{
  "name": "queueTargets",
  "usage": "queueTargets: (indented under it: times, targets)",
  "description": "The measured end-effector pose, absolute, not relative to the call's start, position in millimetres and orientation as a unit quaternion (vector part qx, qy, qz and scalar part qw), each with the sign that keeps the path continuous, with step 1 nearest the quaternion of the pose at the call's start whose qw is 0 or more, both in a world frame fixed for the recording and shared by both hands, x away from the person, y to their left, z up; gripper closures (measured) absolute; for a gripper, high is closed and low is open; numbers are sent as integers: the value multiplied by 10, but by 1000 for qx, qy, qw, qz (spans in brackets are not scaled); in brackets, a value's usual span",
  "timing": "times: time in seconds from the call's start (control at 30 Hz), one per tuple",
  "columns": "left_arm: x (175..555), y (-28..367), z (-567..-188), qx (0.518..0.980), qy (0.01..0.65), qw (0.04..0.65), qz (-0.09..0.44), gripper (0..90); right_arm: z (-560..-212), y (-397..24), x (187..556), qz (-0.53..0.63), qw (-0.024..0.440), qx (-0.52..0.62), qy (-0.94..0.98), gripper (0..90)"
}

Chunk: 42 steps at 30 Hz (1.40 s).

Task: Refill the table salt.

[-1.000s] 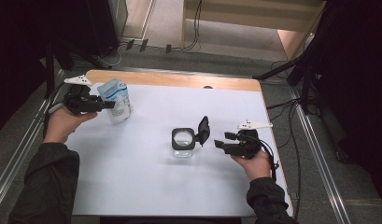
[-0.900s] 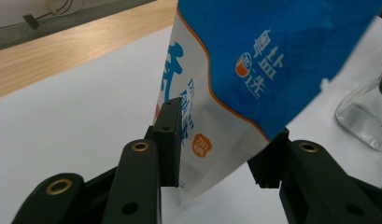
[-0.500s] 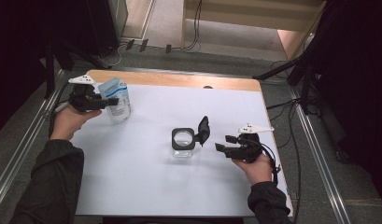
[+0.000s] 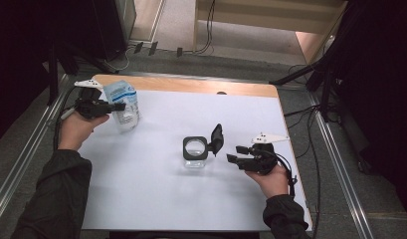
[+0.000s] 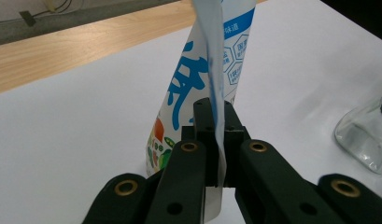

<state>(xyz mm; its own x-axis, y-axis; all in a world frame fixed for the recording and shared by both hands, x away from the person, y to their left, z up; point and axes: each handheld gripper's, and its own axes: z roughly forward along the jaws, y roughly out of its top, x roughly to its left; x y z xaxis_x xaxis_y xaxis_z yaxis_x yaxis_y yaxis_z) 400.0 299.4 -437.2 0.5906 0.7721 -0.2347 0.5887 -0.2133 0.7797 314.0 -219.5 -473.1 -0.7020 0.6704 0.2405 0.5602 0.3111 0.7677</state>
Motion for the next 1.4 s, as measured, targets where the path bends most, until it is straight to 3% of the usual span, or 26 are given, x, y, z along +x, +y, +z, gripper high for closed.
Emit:
queueTargets:
  times: [0.77, 1.17, 1.4]
  targets:
    - [3746, 2735, -3899, 775, 413, 475, 65, 900, -4565, -1826, 2610, 475, 47, 296, 827, 506]
    - [3492, 2578, -3701, 781, 400, 475, 71, 900, -4585, -1478, 2547, 475, 31, 257, 841, 522]
    - [3371, 2542, -3737, 779, 416, 467, 49, 900, -4587, -1250, 2503, 475, 25, 231, 849, 536]
